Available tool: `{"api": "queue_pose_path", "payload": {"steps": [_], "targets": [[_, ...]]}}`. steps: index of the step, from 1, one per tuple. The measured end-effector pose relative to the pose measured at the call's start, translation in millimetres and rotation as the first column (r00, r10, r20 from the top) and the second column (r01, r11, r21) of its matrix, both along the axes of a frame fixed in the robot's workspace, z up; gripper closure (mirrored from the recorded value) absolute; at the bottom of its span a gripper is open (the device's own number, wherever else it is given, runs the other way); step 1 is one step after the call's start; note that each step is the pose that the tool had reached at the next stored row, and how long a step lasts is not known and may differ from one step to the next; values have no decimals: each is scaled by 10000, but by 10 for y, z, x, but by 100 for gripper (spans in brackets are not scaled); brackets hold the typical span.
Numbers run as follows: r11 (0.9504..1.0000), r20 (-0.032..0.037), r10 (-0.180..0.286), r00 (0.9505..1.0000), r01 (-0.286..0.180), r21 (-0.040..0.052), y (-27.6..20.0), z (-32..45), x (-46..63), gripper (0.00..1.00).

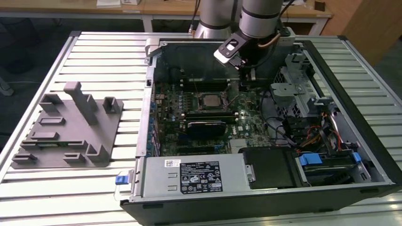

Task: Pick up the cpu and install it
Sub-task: 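Close the cpu cover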

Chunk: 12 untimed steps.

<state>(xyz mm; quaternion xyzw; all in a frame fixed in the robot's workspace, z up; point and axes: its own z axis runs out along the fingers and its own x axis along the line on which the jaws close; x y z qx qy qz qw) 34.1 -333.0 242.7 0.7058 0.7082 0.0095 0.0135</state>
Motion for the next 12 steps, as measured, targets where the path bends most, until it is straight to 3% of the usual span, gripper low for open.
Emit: {"api": "queue_pose_path", "payload": {"steps": [12], "targets": [[9997, -1, -15, 10000, 15, 252, 0, 1, -220, 89]]}}
